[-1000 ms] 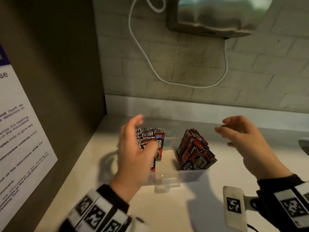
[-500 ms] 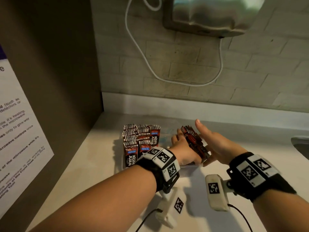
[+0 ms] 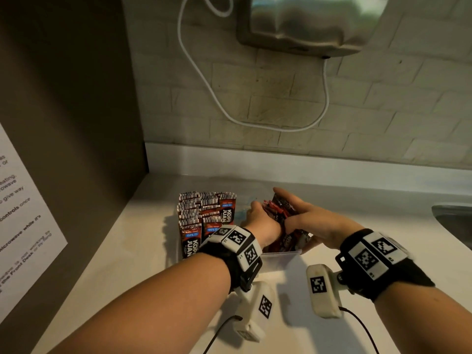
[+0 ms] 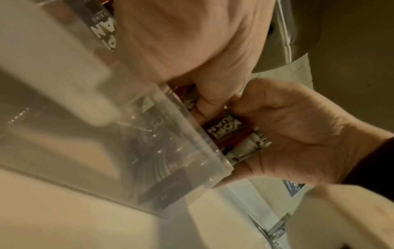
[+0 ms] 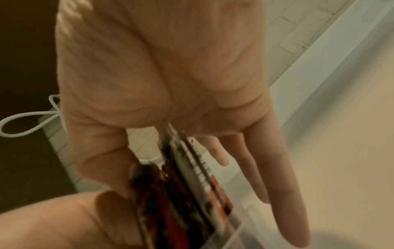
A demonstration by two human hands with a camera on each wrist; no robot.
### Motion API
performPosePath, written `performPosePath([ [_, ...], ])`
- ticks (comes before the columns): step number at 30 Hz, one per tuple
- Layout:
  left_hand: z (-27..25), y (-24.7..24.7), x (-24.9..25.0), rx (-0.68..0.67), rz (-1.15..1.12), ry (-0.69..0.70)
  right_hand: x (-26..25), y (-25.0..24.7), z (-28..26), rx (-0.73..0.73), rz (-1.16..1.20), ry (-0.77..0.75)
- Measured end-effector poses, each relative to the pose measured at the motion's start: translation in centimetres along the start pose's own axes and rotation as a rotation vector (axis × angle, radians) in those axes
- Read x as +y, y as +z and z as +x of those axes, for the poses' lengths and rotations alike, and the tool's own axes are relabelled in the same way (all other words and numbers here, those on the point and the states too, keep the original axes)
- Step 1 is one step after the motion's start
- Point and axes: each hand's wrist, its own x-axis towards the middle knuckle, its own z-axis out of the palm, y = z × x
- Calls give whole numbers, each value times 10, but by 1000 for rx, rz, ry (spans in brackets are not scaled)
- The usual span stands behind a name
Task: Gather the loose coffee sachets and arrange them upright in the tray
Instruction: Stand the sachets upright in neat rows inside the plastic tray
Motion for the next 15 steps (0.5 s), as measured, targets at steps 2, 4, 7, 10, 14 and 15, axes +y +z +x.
performPosePath([
  [2,2,1,1,2,-21,2,0,-1,1,-15,-72,-3],
  [4,4,2,1,12,-9,5,0,-1,2,-13,-111,-5],
  [7,5,3,2,21,-28,20,1,1,4,2,-150,-25],
  [10,6,4,3,45,-17,32,2,5,4,20,-186,-45],
  [14,7,4,3,81,-57,37,3,8,6,61,-216,-80],
  [15,8,4,2,89,-73,39,3,8,7,69,-221,-88],
])
